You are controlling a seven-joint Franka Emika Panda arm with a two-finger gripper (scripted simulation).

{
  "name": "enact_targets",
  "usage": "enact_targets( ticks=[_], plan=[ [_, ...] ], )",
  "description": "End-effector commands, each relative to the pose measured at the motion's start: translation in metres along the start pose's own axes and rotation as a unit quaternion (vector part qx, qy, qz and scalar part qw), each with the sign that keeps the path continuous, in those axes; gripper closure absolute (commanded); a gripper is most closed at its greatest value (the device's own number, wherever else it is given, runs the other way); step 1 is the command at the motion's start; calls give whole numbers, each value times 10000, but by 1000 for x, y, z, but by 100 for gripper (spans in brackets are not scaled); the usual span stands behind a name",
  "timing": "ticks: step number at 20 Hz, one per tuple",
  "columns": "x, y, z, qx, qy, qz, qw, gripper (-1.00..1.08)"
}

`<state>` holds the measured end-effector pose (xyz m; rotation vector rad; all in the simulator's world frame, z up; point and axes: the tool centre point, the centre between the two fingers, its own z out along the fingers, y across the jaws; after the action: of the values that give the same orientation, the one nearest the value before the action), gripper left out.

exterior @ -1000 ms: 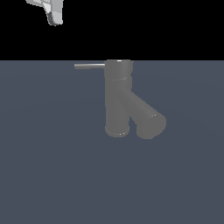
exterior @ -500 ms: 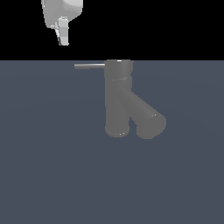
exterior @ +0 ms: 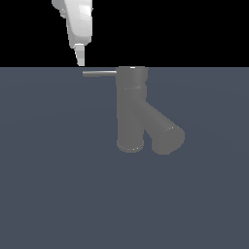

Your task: Turn on the faucet by rotating a designated handle.

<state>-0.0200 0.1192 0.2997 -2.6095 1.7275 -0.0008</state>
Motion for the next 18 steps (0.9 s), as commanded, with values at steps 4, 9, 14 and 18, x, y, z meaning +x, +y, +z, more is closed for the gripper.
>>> enact_targets(
  ticks=[4,9,14,18],
  plan=[
    [14,-18,15,-23,22,484,9988,108],
    [24,-28,25,-41,34,796,9968,108],
    [30,-34,30,-51,41,970,9953,108],
    [31,-35,31,-52,41,1000,9950,108]
  ],
)
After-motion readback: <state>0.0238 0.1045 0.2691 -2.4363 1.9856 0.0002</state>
